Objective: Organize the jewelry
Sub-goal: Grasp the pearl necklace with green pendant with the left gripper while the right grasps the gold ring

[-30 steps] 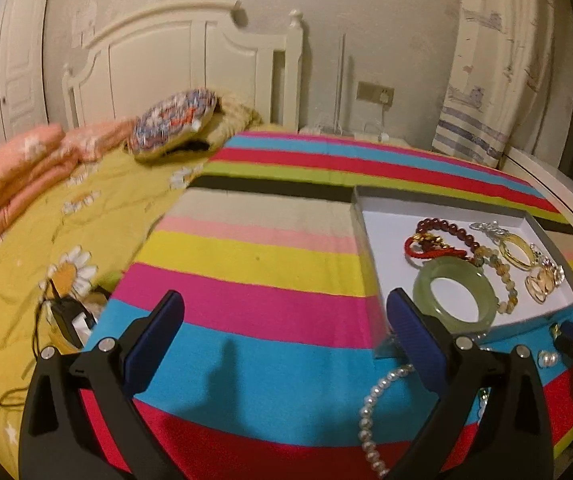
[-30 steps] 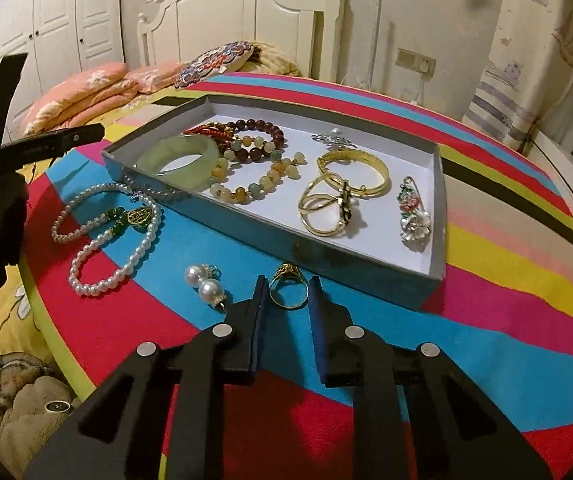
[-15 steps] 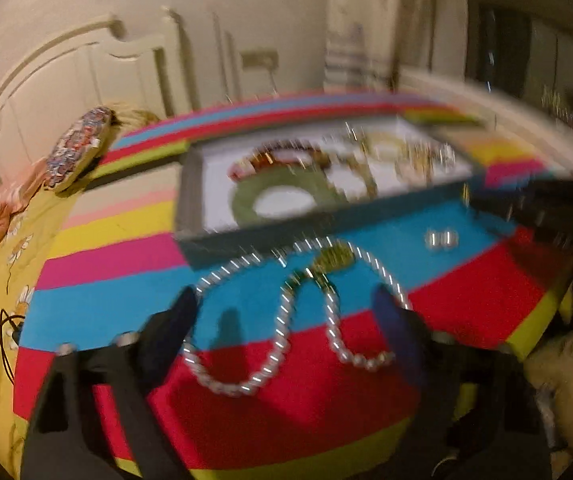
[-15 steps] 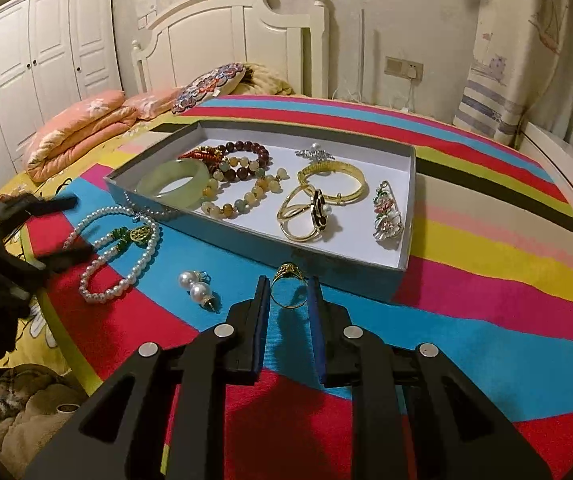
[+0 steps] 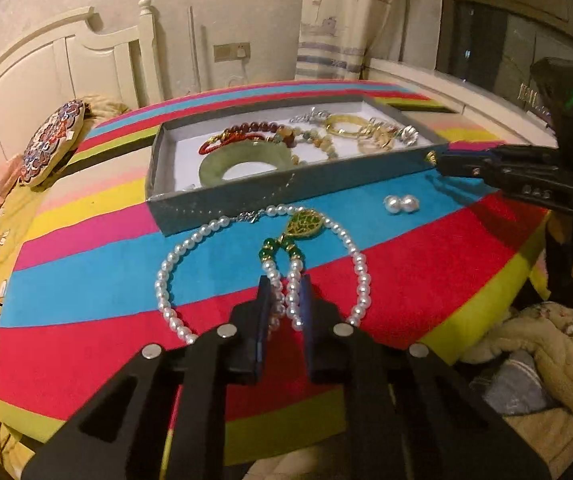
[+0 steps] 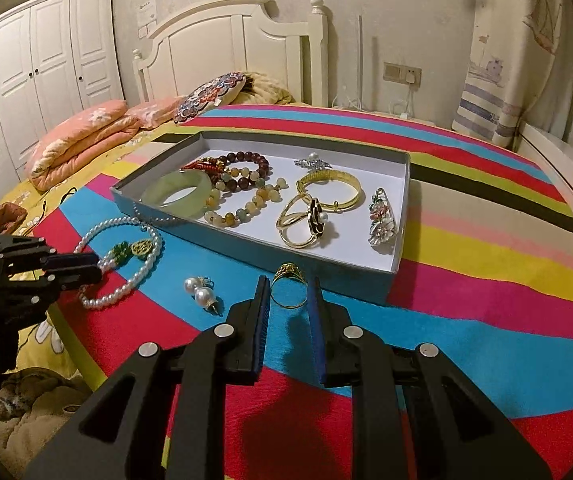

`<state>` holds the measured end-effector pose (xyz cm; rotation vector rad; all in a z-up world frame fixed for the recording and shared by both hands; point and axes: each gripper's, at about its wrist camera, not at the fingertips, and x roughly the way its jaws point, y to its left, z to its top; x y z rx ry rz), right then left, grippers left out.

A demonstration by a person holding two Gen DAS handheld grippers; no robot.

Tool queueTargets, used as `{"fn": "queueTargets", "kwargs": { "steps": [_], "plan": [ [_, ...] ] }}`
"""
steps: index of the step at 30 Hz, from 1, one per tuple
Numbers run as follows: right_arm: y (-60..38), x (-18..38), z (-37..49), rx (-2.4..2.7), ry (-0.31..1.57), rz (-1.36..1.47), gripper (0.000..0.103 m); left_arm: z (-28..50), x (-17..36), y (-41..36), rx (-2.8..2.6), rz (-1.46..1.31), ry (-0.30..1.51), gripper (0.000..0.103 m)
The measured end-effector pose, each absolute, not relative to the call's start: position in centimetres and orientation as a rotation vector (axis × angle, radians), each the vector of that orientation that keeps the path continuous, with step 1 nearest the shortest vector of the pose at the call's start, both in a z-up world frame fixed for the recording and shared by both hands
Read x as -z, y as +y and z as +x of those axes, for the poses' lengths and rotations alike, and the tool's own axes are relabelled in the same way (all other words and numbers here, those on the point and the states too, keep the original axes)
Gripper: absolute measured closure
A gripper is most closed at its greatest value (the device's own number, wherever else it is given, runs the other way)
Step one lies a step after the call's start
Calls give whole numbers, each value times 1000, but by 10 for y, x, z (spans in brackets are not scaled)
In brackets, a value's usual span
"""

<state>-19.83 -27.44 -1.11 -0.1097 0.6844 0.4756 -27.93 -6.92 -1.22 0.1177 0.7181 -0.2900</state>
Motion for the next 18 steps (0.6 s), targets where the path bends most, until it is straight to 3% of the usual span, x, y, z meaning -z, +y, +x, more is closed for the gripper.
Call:
{"fn": "queueTargets", "kwargs": {
  "steps": [10, 13, 16, 18],
  "plan": [
    [-276, 8, -201, -482, 671, -98, 84, -287, -32, -61, 368, 63, 658, 100],
    [-277, 9, -200, -484, 676, -93, 84, -298, -30, -79, 428, 110, 657, 55],
    [-275, 10, -200, -489, 681, -99, 84, -300, -23, -103, 492, 162, 675, 54],
    [-276, 9, -200, -488, 679, -99, 84, -293, -11, -116, 494, 209, 708, 66]
  ]
}}
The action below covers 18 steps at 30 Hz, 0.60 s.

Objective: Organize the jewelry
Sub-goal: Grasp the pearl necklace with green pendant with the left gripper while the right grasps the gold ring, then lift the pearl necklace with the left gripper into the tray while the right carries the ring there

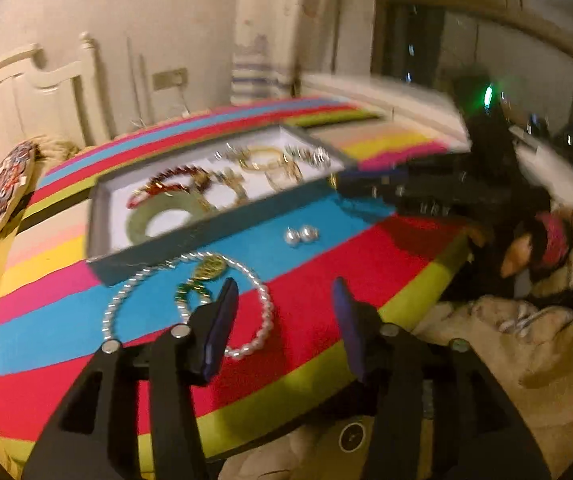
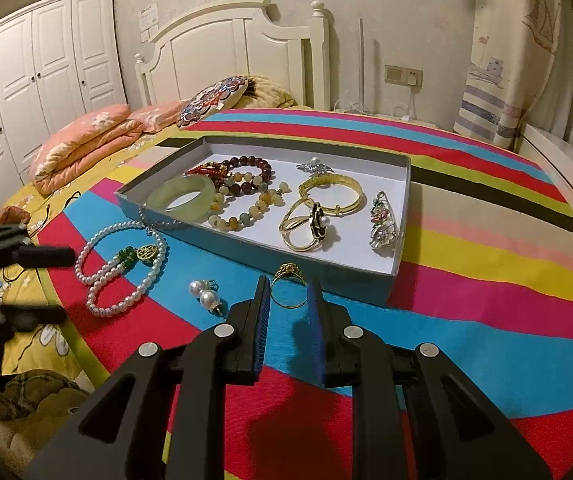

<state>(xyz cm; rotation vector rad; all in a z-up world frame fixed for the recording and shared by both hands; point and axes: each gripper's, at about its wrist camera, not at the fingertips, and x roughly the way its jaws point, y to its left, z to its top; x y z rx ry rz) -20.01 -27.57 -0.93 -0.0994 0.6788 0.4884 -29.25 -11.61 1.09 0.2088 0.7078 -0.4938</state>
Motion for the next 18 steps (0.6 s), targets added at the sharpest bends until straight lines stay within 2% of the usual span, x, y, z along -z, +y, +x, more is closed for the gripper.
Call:
{"fn": "queueTargets", "kwargs": {
  "steps": [1, 2, 5, 10, 13, 18],
  "plan": [
    [-277, 9, -200, -487, 677, -97, 84, -284, -2, -121, 482, 237, 742, 83],
    [-278, 9, -200, -486, 678, -94, 84, -278, 5, -122, 475, 242, 765, 91],
    [-279, 10, -199, -489, 682, -90, 84, -266, 18, -117, 464, 213, 773, 96],
    [-279, 8, -200, -497, 674, -86, 84, -268, 9, -105, 512, 127, 776, 97],
    [-279, 5, -204, -505, 660, -84, 84, -263, -19, -79, 548, -27, 727, 97],
    [-279, -5, -208, -516, 632, -81, 84, -270, -79, -61, 490, -30, 579, 97]
  ]
}}
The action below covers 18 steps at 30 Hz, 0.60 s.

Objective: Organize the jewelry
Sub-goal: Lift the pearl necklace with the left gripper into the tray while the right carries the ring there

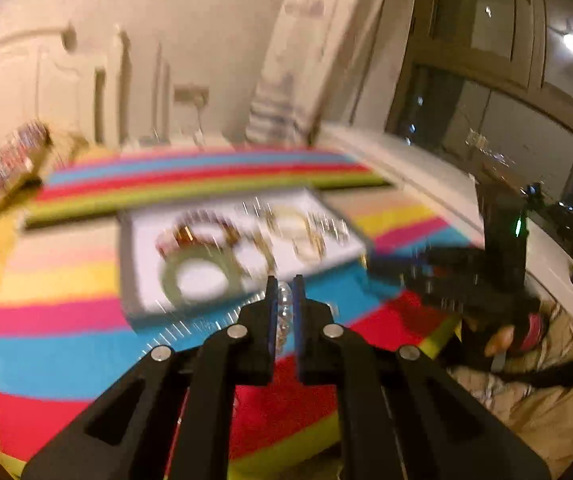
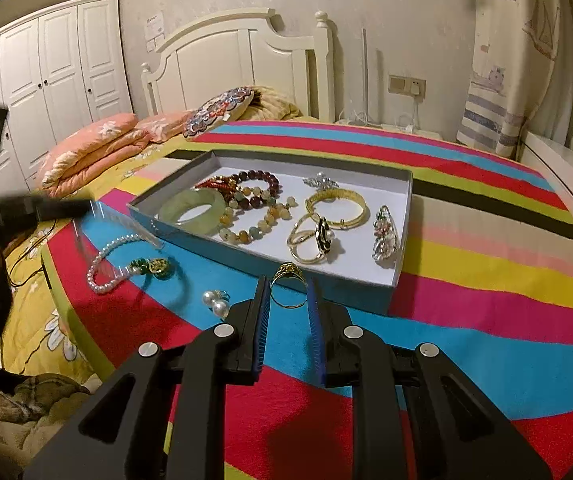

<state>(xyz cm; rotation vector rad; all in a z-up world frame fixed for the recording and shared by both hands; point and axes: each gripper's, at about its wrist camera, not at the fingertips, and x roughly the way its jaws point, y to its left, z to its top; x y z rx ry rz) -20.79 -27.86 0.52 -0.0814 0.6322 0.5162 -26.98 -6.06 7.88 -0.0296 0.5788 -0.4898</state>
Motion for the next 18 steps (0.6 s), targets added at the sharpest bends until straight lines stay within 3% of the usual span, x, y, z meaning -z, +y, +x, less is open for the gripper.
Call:
{"fn": "queueTargets", "kwargs": {
  "steps": [9, 18],
  "plan": [
    [-272, -36, -224, -551, 547, -98, 84, -282, -151, -59, 431, 60, 421, 96],
    [-270, -46, -228, -559, 521, -108, 84, -293, -186, -72, 425, 132, 342, 96]
  ]
}}
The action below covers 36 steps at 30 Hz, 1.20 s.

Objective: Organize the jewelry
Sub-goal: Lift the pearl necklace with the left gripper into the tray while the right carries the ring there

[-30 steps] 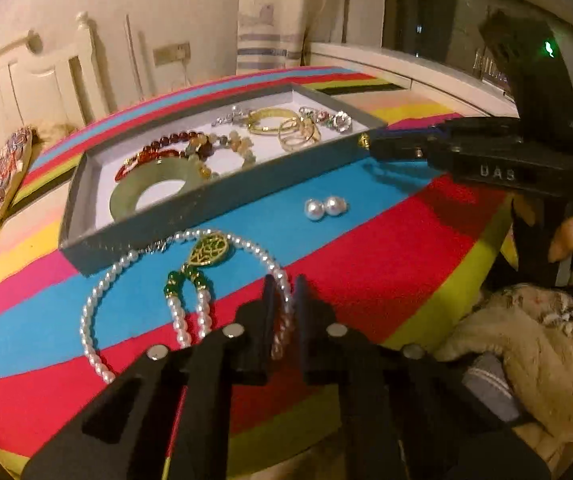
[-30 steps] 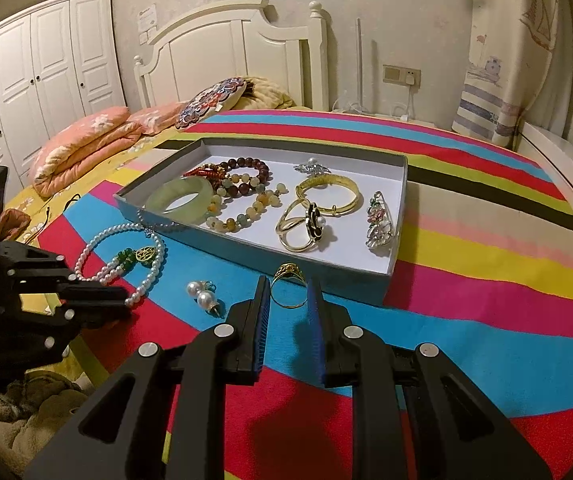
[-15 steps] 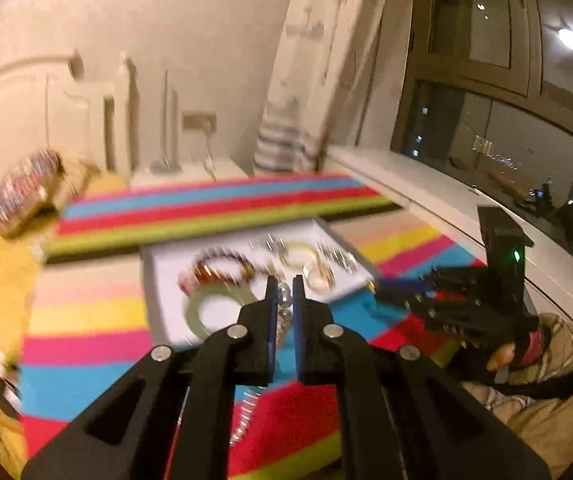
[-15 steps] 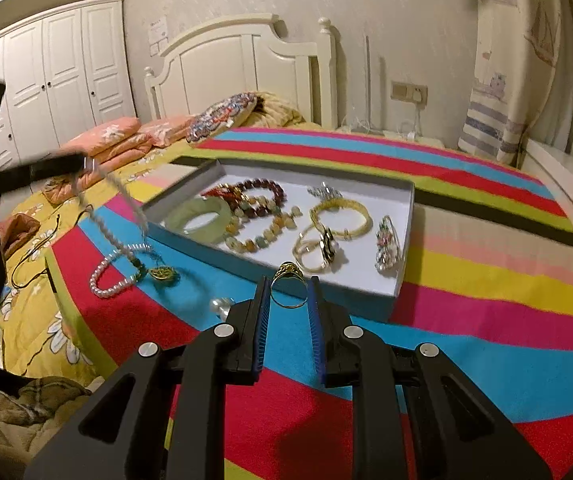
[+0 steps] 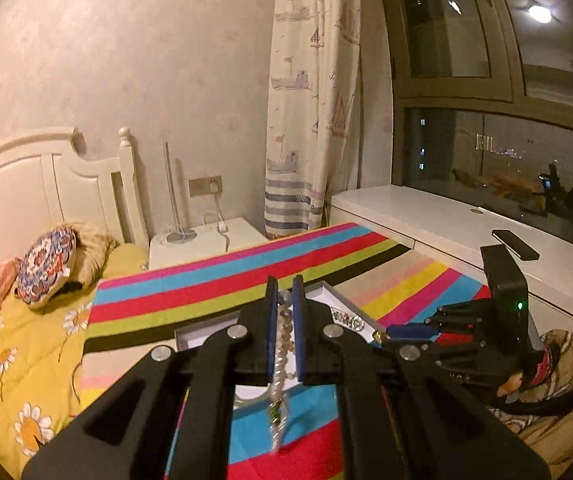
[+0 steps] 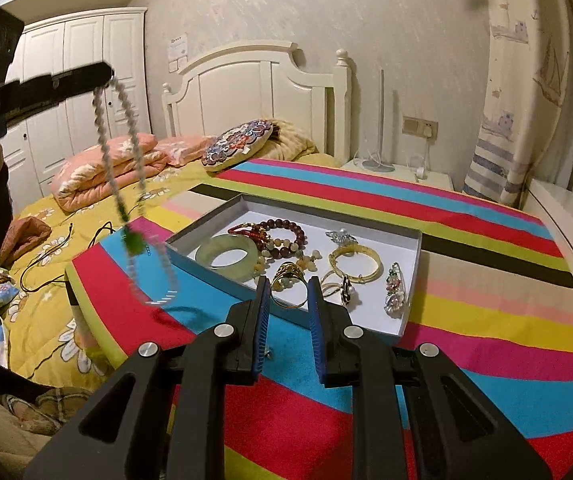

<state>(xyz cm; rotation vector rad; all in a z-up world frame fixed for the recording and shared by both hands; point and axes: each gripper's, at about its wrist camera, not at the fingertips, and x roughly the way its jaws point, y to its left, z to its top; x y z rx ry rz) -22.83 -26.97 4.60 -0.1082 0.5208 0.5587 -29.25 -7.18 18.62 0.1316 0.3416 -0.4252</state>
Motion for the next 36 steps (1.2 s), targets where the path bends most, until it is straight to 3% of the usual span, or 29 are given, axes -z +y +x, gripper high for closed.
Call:
{"fn": "queueTargets", "kwargs": {
  "steps": [19, 36],
  "plan": [
    [-264, -55, -210, -542, 502, -134, 84, -237, -218, -111, 419, 215, 319, 96],
    [-266, -21, -111, -440, 657, -130, 84, -162, -208, -149, 375, 241, 378, 96]
  ]
}}
